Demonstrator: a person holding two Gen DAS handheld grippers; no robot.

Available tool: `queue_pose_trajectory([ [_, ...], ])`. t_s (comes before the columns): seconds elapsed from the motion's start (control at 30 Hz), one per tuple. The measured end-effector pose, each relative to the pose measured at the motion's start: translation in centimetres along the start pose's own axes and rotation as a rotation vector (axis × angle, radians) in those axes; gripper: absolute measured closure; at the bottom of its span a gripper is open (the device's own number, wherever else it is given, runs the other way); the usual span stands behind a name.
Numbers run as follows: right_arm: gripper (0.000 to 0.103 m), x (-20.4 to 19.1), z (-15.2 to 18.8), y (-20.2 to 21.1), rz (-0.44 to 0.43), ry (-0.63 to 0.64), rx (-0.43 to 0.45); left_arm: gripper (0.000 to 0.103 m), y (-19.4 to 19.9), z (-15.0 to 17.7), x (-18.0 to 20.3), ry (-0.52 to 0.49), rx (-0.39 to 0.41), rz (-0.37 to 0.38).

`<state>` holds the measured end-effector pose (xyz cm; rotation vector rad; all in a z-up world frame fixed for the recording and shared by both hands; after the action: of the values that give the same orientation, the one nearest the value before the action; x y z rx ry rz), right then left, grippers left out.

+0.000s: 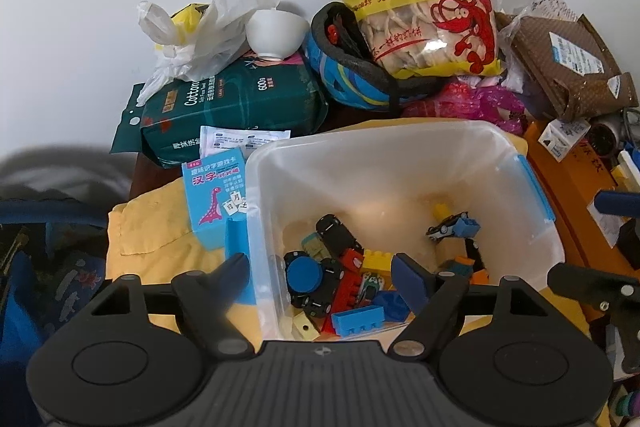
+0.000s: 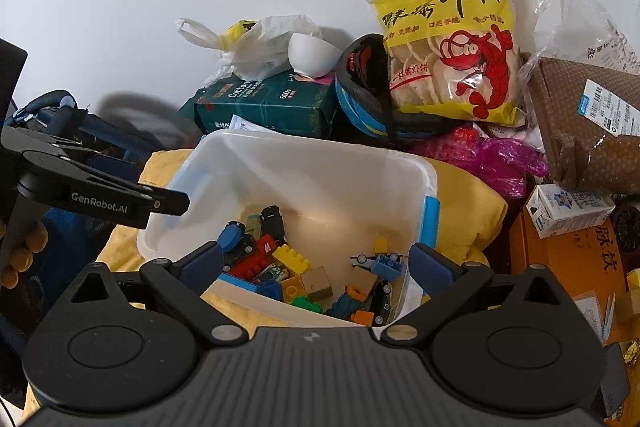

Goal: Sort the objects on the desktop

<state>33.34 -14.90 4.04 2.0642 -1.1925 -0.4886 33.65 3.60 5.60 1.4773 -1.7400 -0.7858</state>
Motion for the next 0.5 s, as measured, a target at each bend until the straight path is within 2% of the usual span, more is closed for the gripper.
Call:
queue_pose_trajectory([
  [0.5, 0.001, -0.72, -0.14, -0.56, 0.002, 0.017, -0.013, 0.022, -0.20, 0.34, -0.07, -0.007, -0.018, 0.004],
])
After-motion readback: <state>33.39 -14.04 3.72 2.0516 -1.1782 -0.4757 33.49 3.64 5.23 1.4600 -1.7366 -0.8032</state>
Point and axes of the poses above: each gripper's, at about its wrist camera, not at the fingertips, and y roughly against the way its jaws point, x to its right, z to its underside, the point moved 5 cm from there along -y, roughly the way its jaws point, and after that the axes turned 10 degrees about z, right-handed, at the moved point
